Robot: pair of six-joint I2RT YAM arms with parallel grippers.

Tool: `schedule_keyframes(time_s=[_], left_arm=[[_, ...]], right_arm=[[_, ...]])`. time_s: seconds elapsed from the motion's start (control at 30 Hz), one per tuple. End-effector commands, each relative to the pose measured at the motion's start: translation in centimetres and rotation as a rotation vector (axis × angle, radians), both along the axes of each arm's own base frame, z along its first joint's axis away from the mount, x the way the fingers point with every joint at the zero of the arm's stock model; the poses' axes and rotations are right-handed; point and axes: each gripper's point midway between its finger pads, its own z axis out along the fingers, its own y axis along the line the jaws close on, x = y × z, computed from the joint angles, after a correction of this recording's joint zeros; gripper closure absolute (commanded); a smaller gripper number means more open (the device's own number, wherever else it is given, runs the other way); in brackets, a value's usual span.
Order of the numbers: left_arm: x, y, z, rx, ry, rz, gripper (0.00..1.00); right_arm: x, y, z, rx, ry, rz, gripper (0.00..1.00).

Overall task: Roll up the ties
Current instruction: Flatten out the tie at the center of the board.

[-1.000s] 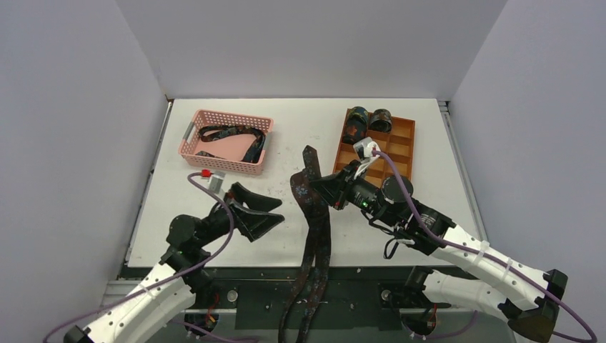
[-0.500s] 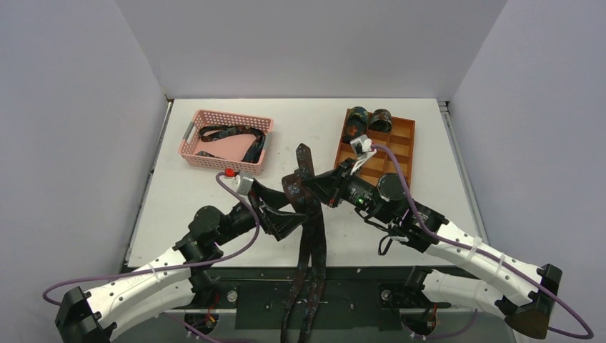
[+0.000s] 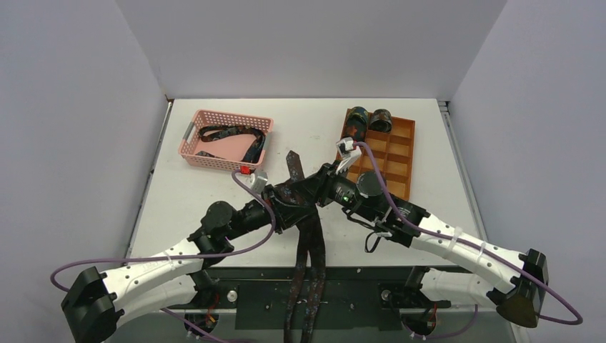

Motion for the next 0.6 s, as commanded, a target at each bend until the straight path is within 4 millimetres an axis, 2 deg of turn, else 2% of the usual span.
schedule_keyframes(time_s=[0.0, 0.03, 0.07, 0.1, 0.2, 0.27, 0.33, 0.43, 0.57], left_arm=[[-1.1, 0.6, 5.5, -0.141, -0.131, -0.024, 1.00], [-1.4, 1.0, 5.8, -0.157, -0.145, -0.021, 1.00], [-1.6, 1.5, 6.1, -0.171, -0.157, -0.018, 1.00], [-1.9, 1.9, 6.3, -0.179, -0.172, -0.018, 1.00], [-3.2, 2.8, 7.1, -0.184, -0.225, -0.065, 1.00], [-4.3, 3.1, 7.5, -0.181, -0.259, -0.128, 1.00], [-5.7, 3.2, 7.5, -0.169, -0.278, -0.213, 1.00], [-7.3, 3.1, 7.2, -0.128, -0.299, -0.330, 1.00], [-8.4, 2.9, 6.6, -0.076, -0.343, -0.412, 1.00]], right_arm=[[0.3, -0.7, 2.0, -0.002, -0.026, -0.030, 0.30], [0.2, -1.4, 1.9, -0.024, -0.028, -0.040, 0.11], [0.2, -2.3, 1.8, -0.040, -0.034, -0.054, 0.03], [0.0, -3.2, 2.1, -0.042, -0.050, -0.064, 0.09], [-1.0, -5.7, 3.0, -0.028, -0.094, -0.061, 0.10], [-2.1, -6.3, 3.3, -0.009, -0.102, -0.015, 0.10], [-3.4, -6.2, 3.6, 0.033, -0.100, 0.064, 0.10], [-6.1, -5.1, 5.7, 0.192, -0.103, 0.266, 0.10], [-8.1, -4.0, 7.2, 0.346, -0.019, 0.433, 0.10]])
